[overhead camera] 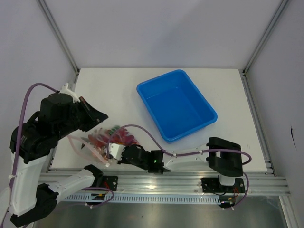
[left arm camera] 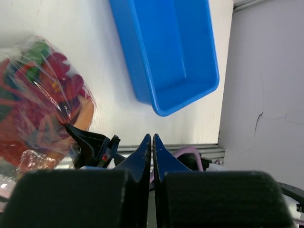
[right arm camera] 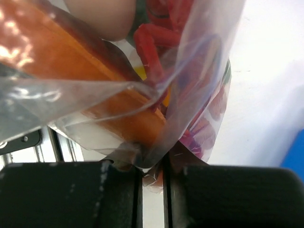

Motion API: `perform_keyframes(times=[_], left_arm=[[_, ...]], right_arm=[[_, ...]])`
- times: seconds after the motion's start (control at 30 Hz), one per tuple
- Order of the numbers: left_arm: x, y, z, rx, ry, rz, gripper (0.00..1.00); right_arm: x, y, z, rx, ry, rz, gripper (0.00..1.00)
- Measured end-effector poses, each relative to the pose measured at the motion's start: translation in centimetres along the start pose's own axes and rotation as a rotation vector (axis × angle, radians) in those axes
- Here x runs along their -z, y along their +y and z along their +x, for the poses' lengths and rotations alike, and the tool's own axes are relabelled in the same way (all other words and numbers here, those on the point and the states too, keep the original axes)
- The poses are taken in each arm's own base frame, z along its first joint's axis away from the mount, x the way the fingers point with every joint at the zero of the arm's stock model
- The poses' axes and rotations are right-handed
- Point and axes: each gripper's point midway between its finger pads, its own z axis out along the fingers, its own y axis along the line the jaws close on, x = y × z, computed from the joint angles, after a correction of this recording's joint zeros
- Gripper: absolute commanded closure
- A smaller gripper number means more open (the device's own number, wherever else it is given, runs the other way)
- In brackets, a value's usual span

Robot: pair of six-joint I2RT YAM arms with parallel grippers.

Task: Place the food in the zip-top bag and seal the zipper
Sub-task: Pick up the zipper food storage bag at the center of the board.

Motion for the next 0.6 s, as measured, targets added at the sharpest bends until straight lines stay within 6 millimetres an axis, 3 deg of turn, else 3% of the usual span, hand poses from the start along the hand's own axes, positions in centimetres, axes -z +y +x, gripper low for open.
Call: perform_keyframes(times=[0.17, 0.3, 0.37, 0.43, 0.6], left_arm=[[1.7, -0.4, -1.6, -0.066, -0.080, 0.041, 0.79], [3.4, 0.7, -1.5, -0.151, -0.120, 0.076, 0.69], [3.9, 0.9, -1.0, -0.208, -0.127, 0.115, 0.58], [3.8, 0.5, -0.3, -0.276, -0.113, 0.175, 0.44], [1.2, -1.5, 1.8, -0.457, -0.012, 0.306, 0.32]], right_arm=[[0.9, -2.5, -0.6, -0.159, -0.009, -0.062, 1.00], [2.7, -5.1, -0.4, -0.278, -0.001, -0.131, 1.00], [3.6, -6.0, -0.2, -0.308, 0.010, -0.177, 1.00], [4.6, -6.5, 0.1, -0.326, 0.020, -0.224, 1.00], [6.9, -6.6, 0.7, -0.351, 0.036, -0.345, 1.00]])
